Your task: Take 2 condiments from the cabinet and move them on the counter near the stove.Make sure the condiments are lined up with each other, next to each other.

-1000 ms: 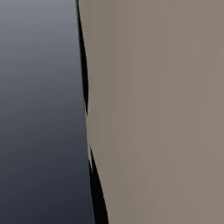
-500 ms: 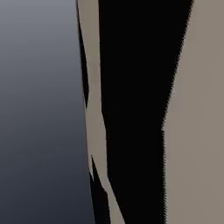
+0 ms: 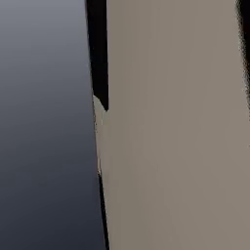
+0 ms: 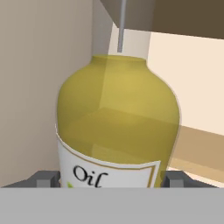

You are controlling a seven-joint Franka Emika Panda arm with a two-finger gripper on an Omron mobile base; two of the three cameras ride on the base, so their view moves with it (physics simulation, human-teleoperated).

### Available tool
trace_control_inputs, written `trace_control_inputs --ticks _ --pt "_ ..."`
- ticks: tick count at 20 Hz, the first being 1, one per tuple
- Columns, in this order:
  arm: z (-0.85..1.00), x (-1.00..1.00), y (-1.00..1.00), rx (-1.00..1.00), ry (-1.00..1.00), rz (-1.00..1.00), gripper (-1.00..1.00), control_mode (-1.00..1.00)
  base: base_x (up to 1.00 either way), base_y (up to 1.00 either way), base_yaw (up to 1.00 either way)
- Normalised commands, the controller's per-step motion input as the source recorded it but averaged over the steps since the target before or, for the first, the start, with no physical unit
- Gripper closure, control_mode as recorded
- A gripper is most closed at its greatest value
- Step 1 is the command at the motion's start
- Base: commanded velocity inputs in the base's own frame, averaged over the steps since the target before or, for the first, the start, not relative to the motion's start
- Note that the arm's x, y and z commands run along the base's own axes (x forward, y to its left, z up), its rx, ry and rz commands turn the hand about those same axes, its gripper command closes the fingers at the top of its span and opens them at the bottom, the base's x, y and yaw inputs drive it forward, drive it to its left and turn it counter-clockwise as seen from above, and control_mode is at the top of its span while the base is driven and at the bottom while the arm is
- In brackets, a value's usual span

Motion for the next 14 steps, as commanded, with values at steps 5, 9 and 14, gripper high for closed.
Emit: trace_control_inputs --ticks 5,9,14 --pt "-0.13 -0.12 0.0 0.0 0.0 0.0 1.0 -1.0 0.0 0.0 0.0" --pt "-0.16 -0.09 0.0 0.0 0.0 0.0 1.0 -1.0 0.0 0.0 0.0" --pt "-0.22 -0.05 0.0 0.0 0.0 0.0 1.0 -1.0 0.0 0.0 0.0"
